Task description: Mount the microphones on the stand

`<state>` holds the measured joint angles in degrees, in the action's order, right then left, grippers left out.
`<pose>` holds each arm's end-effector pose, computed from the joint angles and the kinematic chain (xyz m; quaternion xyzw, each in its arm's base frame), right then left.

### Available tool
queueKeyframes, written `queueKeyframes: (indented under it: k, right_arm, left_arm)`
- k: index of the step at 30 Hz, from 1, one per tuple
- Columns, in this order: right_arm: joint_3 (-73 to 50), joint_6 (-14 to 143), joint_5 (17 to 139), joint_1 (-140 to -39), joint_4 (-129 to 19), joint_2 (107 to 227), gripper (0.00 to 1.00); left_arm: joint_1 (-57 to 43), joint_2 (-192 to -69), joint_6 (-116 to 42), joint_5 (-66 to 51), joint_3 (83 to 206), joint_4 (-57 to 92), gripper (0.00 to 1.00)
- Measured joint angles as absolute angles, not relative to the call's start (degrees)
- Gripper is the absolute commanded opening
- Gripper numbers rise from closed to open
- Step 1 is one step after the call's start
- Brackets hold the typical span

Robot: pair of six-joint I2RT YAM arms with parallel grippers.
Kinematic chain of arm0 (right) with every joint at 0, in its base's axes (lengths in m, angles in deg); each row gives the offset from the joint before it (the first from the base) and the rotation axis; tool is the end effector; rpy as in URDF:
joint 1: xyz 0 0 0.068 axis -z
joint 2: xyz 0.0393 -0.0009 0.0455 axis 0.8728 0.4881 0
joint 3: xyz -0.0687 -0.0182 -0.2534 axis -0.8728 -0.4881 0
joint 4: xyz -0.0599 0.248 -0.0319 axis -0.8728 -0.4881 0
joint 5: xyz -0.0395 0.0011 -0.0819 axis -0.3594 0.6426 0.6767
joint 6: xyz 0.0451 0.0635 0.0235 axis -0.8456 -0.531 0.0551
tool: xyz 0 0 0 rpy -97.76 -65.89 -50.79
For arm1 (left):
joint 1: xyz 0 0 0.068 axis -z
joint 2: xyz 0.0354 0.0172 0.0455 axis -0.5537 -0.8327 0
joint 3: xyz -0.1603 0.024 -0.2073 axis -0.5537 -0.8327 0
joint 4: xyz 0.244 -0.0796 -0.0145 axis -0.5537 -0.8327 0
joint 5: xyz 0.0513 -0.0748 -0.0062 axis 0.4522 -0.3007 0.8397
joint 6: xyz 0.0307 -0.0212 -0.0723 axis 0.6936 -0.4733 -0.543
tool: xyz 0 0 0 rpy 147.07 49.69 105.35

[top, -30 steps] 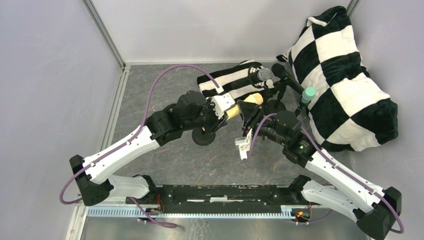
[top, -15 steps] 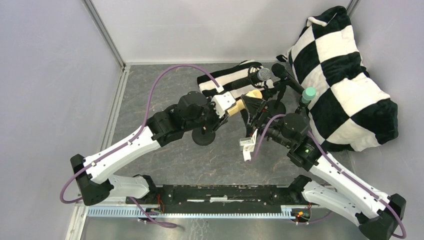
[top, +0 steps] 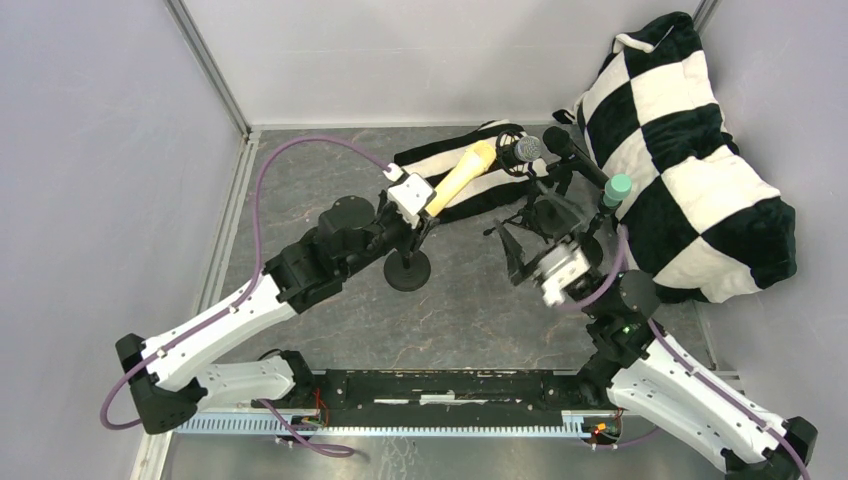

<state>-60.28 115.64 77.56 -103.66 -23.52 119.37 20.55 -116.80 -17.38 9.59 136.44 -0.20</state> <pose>0.1285 0.1327 0.3456 -0.4169 0.3507 0.0275 0.8381 0.1722 -0.2193 0.3740 0.3609 0.6961 -0.1867 0.5919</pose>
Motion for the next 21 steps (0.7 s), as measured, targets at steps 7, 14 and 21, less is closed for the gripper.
queueKeyframes:
  k: [7, 14, 21]
  right_arm:
    - [-45.6, 81.3, 94.5, -103.6, -29.4, 125.9, 0.98]
    - [-39.3, 53.7, 92.9, -103.5, -33.0, 136.0, 0.98]
    - [-41.9, 30.9, 87.6, -103.2, -25.8, 141.8, 0.93]
  left_arm:
    - [20.4, -111.8, -20.8, 11.2, 131.6, 7.9, 0.02]
    - [20.4, -111.3, -22.3, 11.4, 129.3, 12.7, 0.02]
    - [20.4, -111.2, -22.3, 9.8, 128.6, 15.4, 0.02]
